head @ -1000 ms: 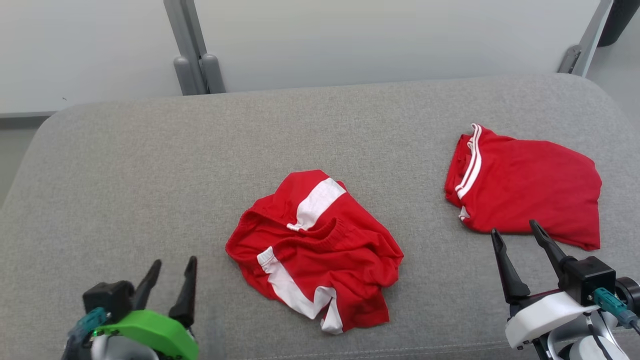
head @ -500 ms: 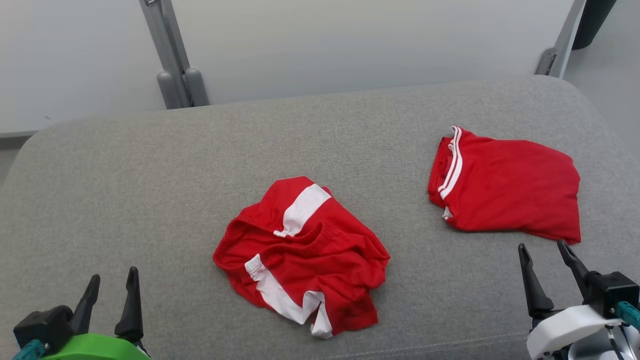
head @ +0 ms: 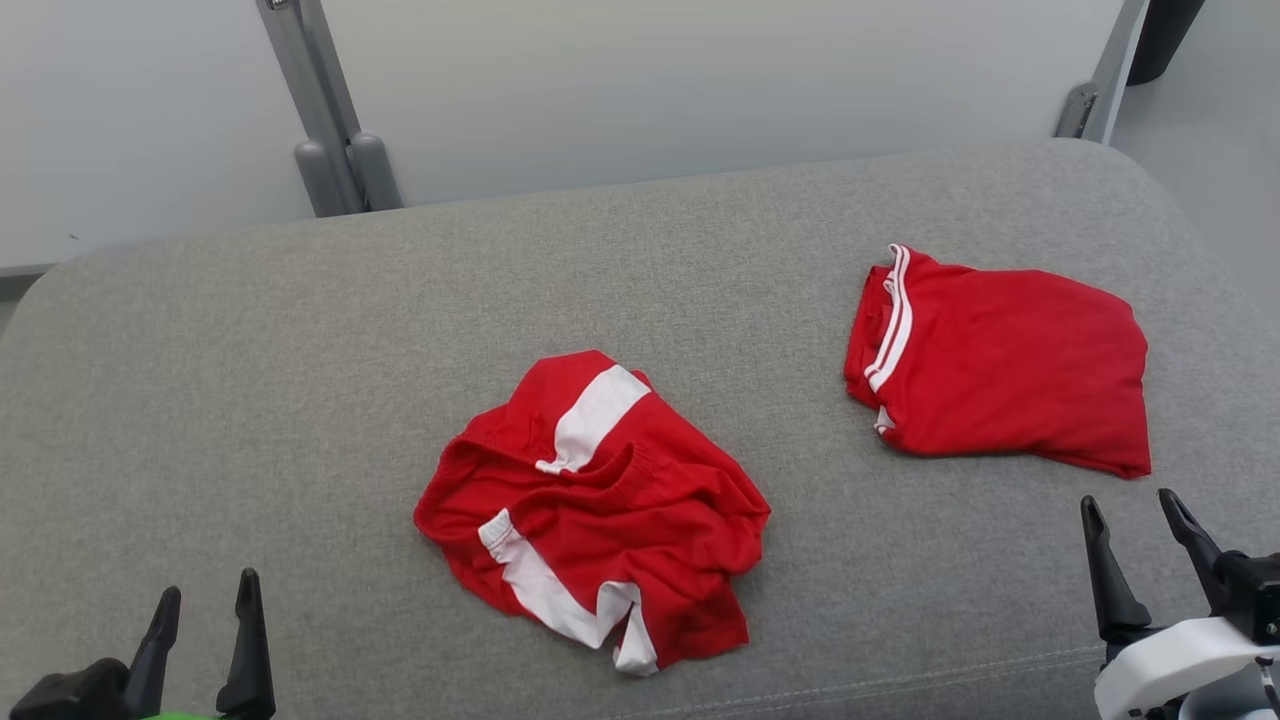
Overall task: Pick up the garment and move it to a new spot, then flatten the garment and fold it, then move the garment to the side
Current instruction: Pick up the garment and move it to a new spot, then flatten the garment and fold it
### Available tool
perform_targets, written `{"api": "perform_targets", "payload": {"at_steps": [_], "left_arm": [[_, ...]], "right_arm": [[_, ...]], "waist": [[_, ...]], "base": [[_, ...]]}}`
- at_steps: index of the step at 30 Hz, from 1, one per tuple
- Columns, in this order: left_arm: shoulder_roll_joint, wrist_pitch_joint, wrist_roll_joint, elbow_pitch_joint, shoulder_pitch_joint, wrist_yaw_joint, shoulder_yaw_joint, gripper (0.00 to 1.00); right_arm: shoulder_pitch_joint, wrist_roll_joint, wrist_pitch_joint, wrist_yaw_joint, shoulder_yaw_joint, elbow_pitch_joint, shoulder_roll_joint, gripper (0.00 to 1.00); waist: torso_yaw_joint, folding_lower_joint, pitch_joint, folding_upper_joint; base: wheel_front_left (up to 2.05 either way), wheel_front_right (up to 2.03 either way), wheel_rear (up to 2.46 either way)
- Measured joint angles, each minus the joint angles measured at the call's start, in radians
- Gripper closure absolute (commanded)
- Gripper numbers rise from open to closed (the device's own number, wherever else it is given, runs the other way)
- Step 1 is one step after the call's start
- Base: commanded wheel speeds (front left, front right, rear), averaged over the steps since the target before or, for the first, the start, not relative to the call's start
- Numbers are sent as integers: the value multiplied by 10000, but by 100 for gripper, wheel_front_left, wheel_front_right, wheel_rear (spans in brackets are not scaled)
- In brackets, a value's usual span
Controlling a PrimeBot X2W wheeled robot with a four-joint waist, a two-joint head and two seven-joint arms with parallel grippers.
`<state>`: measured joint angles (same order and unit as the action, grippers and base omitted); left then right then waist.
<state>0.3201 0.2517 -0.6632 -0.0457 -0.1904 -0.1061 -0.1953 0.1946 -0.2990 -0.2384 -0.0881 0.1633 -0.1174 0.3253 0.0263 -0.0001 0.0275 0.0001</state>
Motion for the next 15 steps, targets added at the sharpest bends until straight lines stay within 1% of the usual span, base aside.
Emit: {"api": "perform_targets", "payload": {"at_steps": [8, 10, 13, 15], "left_arm": [[-263, 0, 102, 222, -215, 23, 173, 0], [-297, 0, 161, 238, -256, 105, 215, 0], [-389, 0, 173, 268, -404, 107, 267, 0], [-454, 0, 199, 274, -476, 203, 278, 0]], "right_arm": [[-2, 2, -19, 119, -17, -42, 48, 0], [-6, 4, -48, 176, -10, -46, 71, 0], [-17, 36, -79, 270, 25, -46, 146, 0], [-38, 111, -79, 299, 86, -40, 213, 0]], "waist": [[-7, 0, -64, 0], [-13, 0, -75, 0], [-28, 0, -91, 0], [-45, 0, -105, 0]], "base": [[0, 0, 0], [0, 0, 0], [0, 0, 0], [0, 0, 0]]}}
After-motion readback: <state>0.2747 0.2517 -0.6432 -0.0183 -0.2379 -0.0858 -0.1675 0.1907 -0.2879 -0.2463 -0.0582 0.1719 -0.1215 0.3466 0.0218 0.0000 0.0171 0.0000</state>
